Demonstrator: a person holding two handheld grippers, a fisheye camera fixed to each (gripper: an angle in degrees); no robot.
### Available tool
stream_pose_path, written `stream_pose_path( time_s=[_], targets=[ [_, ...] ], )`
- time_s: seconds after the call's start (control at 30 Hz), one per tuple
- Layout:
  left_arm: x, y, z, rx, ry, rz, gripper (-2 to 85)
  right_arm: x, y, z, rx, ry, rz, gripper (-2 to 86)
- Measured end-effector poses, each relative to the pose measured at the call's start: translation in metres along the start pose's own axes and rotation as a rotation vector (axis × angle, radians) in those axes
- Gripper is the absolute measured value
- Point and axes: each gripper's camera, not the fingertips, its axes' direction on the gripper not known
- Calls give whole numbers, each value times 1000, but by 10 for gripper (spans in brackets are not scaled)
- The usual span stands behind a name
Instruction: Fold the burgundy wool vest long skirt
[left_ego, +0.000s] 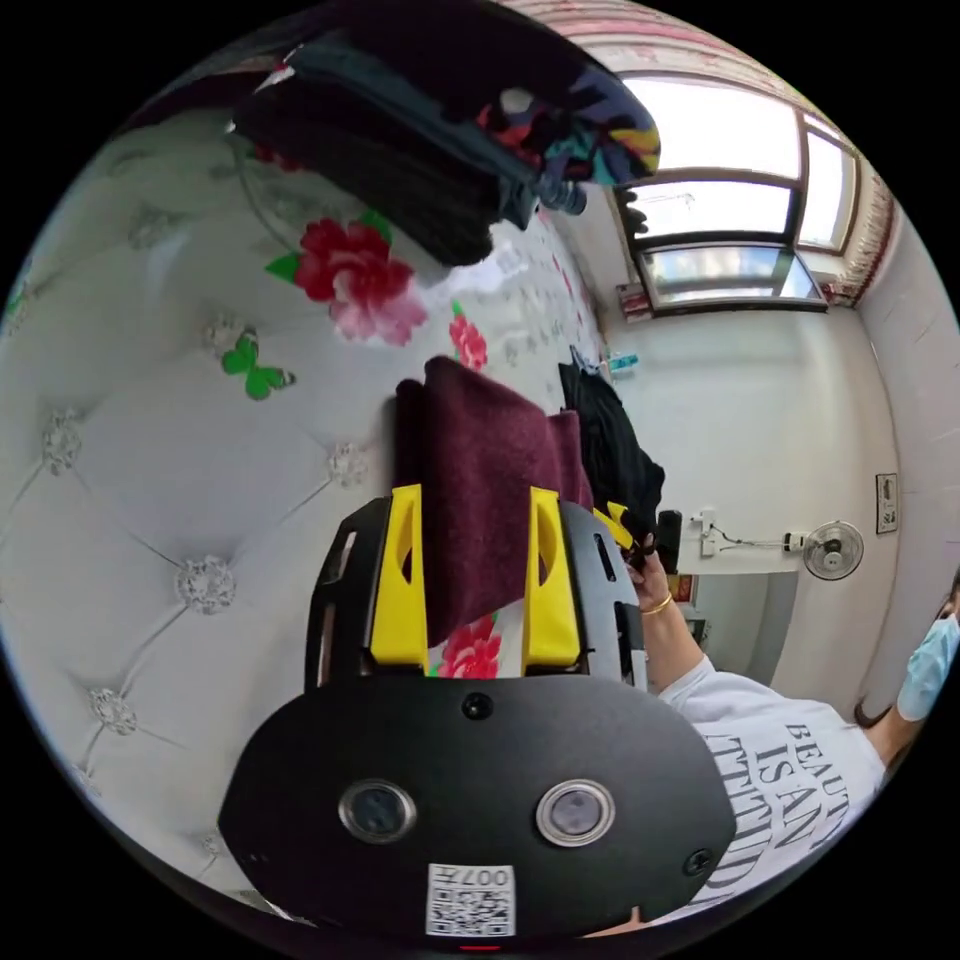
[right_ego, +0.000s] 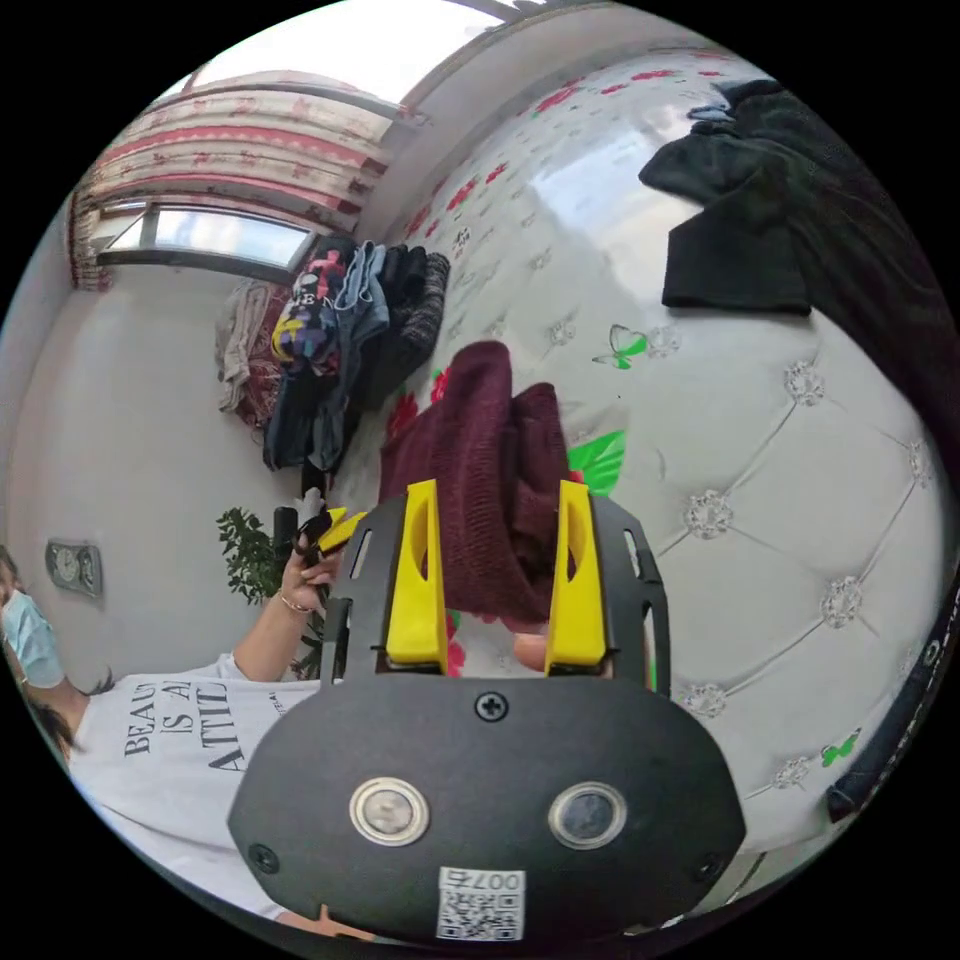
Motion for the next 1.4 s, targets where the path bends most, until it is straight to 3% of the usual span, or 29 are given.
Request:
stream_pose_path(
  time_s=[0.17, 0.23, 0.4, 0.53, 0.7, 0.87, 1.0, 1.07, 1.2, 1.3, 1.4],
  targets=[
    [0, -1, 32, -142, -31, 32, 148, 25, 10, 51, -146, -139, 87, 134],
    [4, -5, 34, -153, -71, 43, 117, 21, 13, 55, -109, -113, 91, 129],
    [6, -16, 26, -191, 115, 39, 73, -6, 16, 54, -85, -220, 95, 110],
    [38, -22, -40, -107, 245, 96, 64, -75, 10, 46, -69, -358, 35, 99],
    [88, -37, -171, 40, 238, 265, 64, -209, -30, 62, -86, -499, -182, 96],
    [147, -52, -358, 344, 70, 472, 65, -411, -98, 113, -70, -611, -525, 98],
    [160, -76, -449, 514, -147, 444, 72, -527, -148, 183, -68, -635, -608, 96],
    [145, -102, -479, 578, -351, 341, 91, -574, -182, 250, -77, -572, -596, 94],
    [83, -119, -465, 493, -624, 92, 131, -572, -192, 349, -126, -369, -465, 87],
    [50, -75, -415, 460, -668, 114, 133, -536, -142, 390, -192, -352, -491, 81],
    [38, -5, -338, 435, -707, 172, 125, -485, -61, 401, -268, -140, -627, 77]
  ],
)
